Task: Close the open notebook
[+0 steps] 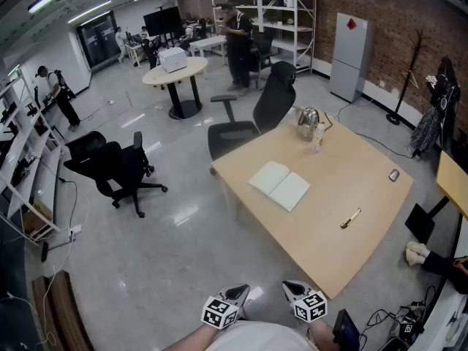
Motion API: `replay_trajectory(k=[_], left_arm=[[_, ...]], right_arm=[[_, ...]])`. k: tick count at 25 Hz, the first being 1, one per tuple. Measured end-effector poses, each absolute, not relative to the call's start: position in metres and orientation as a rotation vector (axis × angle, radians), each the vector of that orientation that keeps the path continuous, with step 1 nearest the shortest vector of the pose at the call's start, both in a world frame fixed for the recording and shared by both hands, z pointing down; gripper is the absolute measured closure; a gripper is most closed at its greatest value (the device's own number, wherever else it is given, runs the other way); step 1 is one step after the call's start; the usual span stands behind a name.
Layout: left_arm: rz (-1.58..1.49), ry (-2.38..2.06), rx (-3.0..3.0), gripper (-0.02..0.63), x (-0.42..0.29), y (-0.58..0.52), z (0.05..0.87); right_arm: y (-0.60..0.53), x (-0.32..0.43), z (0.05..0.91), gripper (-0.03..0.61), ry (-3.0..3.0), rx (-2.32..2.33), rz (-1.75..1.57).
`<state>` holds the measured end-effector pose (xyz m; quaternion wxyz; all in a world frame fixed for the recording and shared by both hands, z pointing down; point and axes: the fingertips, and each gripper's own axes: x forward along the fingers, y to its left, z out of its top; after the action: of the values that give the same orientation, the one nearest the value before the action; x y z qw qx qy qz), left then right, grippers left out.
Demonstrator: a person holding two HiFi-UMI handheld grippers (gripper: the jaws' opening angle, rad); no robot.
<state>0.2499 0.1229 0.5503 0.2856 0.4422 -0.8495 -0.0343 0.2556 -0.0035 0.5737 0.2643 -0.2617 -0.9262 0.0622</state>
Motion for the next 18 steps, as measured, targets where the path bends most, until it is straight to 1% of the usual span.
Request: replay_trajectory(k=[9,18], left_arm=[[-0.11,-2.344,1.201,0.608,0.155,0.178,0.536],[-0.153,-2.263,1.258,0.609,0.14,0.214,0.544]], right_arm=[[0.042,0.175,0.551,0.561,-2.575,-0.655,0.129],[0.057,0.156,0.547,0.561,-2.562,-0.492,0.13]])
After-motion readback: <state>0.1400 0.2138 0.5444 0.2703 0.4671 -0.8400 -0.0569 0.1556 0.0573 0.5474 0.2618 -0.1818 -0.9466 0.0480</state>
